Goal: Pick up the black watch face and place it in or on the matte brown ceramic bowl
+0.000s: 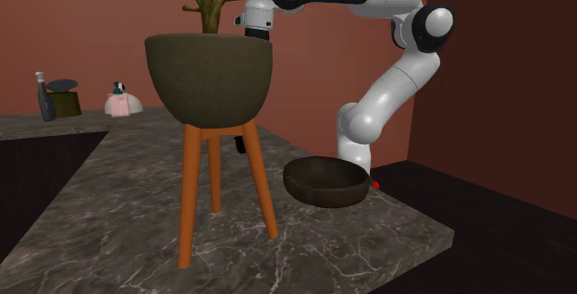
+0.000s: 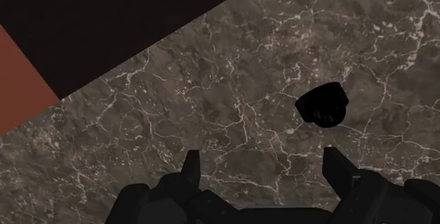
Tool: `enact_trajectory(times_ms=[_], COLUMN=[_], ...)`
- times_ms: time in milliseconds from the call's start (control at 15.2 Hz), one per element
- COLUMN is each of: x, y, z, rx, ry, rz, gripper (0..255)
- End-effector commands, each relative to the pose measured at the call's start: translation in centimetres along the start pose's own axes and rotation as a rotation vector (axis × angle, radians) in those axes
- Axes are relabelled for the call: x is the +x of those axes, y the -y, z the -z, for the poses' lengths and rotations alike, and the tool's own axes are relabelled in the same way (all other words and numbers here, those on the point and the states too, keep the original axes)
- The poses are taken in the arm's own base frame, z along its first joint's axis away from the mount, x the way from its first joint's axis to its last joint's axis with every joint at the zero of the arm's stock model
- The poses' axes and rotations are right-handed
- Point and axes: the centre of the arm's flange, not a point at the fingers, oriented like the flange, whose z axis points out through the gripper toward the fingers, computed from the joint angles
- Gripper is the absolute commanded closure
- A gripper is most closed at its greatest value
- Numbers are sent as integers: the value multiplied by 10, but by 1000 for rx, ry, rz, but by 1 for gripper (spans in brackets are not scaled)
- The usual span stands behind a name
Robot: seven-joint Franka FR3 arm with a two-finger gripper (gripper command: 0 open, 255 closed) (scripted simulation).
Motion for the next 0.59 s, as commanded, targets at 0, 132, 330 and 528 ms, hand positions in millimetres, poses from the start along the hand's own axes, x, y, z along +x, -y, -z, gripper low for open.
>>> enact_trajectory(times_ms=[0, 132, 330, 528], x=[0, 6, 13, 19], y=[0, 12, 31, 51], z=[0, -21, -53, -84], rx=[0, 20, 51, 82], ry=[0, 12, 31, 49], rz=[0, 18, 45, 72], gripper=[0, 0, 0, 0])
